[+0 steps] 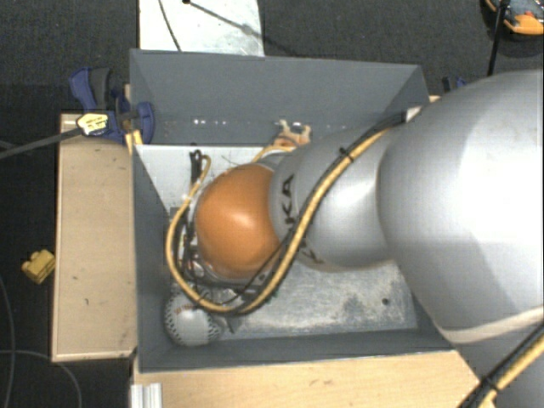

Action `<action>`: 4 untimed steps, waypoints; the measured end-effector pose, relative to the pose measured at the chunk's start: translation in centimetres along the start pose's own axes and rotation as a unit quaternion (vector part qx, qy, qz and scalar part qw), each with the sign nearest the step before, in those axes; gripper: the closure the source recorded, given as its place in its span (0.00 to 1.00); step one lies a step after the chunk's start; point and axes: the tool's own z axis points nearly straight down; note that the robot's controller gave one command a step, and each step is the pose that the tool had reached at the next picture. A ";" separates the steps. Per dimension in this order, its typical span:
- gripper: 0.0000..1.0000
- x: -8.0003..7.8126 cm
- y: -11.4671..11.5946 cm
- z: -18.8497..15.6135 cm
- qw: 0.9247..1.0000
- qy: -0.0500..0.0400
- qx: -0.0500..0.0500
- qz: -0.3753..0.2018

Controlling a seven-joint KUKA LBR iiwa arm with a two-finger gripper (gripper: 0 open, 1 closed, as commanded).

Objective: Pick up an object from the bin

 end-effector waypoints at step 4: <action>1.00 0.1 0.1 -3.6 1.000 0.005 -0.006 0.001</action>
Offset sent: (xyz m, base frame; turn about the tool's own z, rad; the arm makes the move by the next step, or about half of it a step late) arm 0.0001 -0.0001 0.0270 0.0002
